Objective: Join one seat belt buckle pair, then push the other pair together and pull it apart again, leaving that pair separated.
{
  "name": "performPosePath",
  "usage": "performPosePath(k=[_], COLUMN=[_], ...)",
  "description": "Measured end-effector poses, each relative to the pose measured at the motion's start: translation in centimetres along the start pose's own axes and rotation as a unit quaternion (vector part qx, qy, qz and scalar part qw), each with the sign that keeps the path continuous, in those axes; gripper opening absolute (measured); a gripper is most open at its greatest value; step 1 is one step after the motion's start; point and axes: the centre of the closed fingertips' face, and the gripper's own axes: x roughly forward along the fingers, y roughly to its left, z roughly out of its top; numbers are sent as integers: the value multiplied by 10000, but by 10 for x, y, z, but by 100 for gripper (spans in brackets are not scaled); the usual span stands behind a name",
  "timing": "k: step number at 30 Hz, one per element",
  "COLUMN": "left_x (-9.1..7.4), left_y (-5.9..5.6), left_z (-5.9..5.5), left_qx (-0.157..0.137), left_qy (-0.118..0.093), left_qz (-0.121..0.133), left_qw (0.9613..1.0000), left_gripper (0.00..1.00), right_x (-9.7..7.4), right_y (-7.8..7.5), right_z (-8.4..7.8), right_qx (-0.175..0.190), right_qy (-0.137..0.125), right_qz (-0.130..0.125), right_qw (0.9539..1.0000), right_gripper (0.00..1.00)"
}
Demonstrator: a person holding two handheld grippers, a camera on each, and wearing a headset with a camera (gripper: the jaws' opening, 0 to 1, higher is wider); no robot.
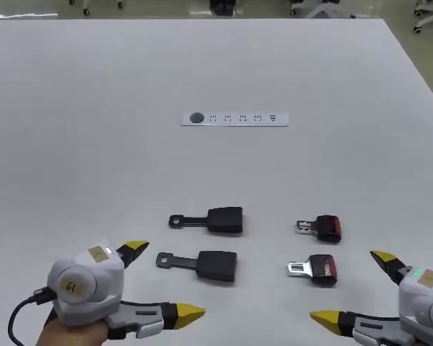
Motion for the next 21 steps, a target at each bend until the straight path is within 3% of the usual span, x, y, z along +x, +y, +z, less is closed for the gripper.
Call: performPosePath(k=[21], left_x=[34], left_y=[-2], left_z=[9], left_qx=[310], left_qy=[239], left_qz=[-403], left_qw=[9984], left_gripper=[97], right_x=[21], right_y=[-9], right_z=[-3], right_qx=[-195], right_qy=[259], right_qz=[525], right_qw=[9981], right_gripper=[99])
